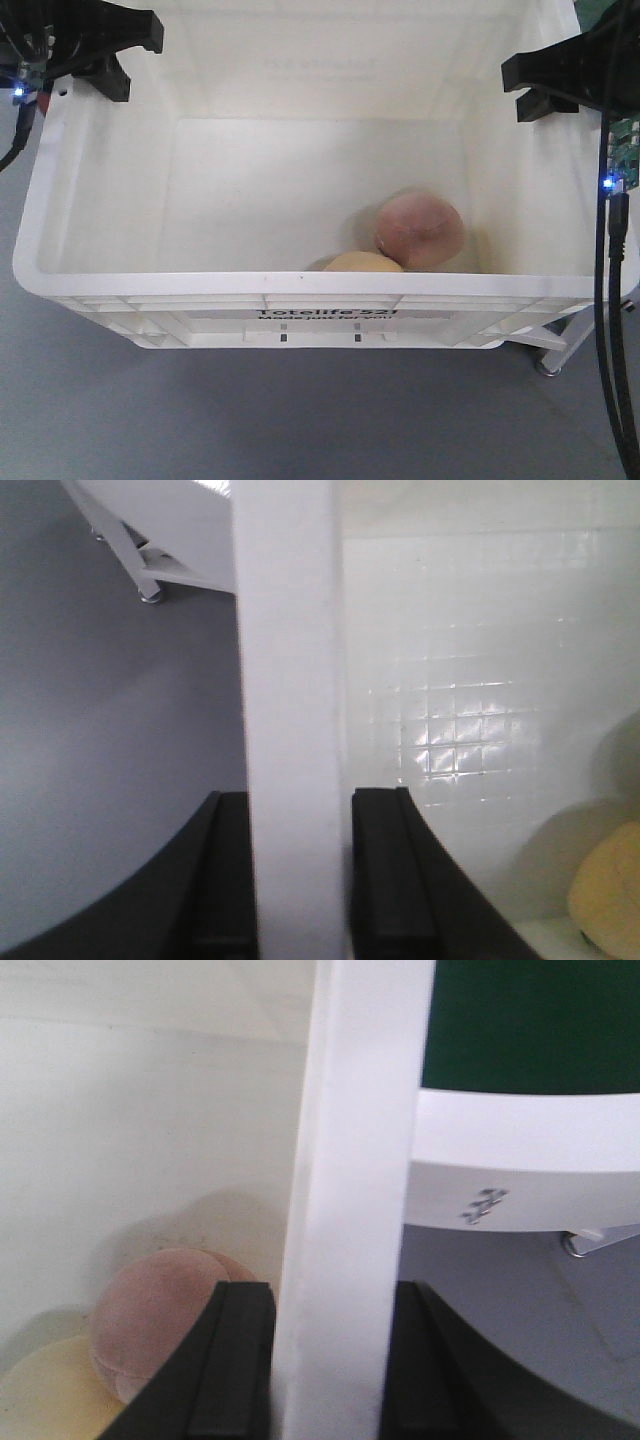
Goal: Place moving items into box and shelve
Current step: 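Hold the crate with both grippers while the base drives away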
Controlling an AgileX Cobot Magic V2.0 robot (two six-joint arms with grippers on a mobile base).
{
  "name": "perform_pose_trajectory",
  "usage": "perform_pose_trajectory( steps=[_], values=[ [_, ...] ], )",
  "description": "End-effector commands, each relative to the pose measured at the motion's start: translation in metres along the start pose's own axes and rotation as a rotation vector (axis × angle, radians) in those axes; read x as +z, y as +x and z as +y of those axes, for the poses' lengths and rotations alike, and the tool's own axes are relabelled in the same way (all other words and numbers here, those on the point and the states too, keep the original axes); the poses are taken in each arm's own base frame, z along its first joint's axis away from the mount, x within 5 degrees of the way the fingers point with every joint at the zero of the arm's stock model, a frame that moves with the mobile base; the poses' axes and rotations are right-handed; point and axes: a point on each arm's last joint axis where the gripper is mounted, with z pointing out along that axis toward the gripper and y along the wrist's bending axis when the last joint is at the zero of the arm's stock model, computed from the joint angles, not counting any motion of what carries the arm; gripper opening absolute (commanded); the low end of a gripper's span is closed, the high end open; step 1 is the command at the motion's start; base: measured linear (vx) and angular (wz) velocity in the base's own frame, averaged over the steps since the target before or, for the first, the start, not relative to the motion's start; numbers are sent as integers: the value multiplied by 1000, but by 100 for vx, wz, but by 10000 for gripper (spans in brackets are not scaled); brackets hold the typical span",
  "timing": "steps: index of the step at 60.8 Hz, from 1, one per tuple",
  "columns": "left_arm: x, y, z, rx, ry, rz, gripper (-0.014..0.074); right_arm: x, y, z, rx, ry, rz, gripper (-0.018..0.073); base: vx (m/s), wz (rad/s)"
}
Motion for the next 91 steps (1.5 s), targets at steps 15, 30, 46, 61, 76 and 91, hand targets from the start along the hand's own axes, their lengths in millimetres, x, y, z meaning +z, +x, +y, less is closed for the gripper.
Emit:
perform_pose_trajectory(
  steps=[15, 30, 46, 61, 76, 91],
  values=[
    [-33, -3, -9, -12, 129, -129, -3, -29, -17, 13, 28, -109, -209, -6, -29, 44],
    [-33, -3, -9, -12, 129, -129, -3, -29, -17, 13, 28, -109, -209, -6, -25, 64],
    [-33, -3, -9, -12, 129, -129, -3, -29, -17, 13, 28, -109, -209, -6, -21, 78],
    [-33, -3, -9, -12, 129, -129, -3, -29, -17, 13, 28, -109, -209, -6, -17, 81],
    [-33, -3, -8, -12, 129, -129, -3, -29, -17, 13, 28, -109, -210, -6, -15, 84],
    [-33, -3, -8, -13, 128, -129, -3, -29, -17, 13, 28, -109, -210, -6, -13, 88]
  ],
)
